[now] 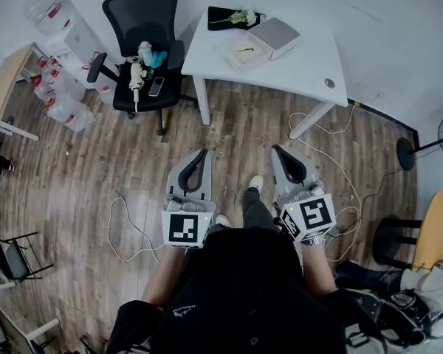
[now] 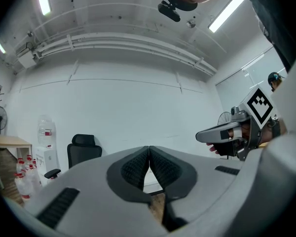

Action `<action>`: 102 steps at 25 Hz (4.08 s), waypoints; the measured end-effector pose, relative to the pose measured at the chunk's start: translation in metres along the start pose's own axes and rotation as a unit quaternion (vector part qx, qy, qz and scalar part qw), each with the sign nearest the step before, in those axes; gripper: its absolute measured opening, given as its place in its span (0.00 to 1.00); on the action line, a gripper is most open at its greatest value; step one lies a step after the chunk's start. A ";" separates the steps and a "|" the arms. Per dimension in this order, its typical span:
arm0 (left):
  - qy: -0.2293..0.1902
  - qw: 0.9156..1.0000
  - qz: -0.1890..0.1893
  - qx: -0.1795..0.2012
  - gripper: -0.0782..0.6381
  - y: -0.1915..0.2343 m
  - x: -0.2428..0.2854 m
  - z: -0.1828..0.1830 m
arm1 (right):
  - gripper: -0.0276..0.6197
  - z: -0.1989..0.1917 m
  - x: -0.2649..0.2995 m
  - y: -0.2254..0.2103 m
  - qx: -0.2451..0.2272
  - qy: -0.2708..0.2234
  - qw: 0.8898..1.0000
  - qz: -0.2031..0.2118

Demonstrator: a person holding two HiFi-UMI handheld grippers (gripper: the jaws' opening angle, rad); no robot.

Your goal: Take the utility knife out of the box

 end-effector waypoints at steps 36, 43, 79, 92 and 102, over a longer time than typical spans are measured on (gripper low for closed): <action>0.021 0.993 0.116 0.010 0.12 0.060 0.298 -0.013 | 0.05 -0.001 0.248 -0.236 -0.003 0.001 0.991 0.134; 0.017 0.991 0.128 0.015 0.12 0.055 0.345 -0.020 | 0.05 -0.012 0.278 -0.281 0.006 -0.001 0.989 0.147; 0.110 0.977 -0.179 0.028 0.12 0.131 0.583 -0.093 | 0.05 -0.034 0.390 -0.393 0.043 0.064 0.990 -0.120; 0.204 0.932 -0.294 0.055 0.12 0.156 0.631 -0.163 | 0.05 -0.045 0.425 -0.394 0.064 0.092 0.969 -0.221; 0.271 0.894 -0.347 0.077 0.12 0.157 0.642 -0.228 | 0.05 -0.059 0.417 -0.393 0.083 0.114 0.946 -0.292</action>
Point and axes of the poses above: the fingertips, and each gripper's own axes: x forward along the fingers, y to its left, z out of its top, the point moved 1 cm from there along -x, backward along the fingers, and after that the axes turned 4 degrees about -x, right-handed, at the moved point
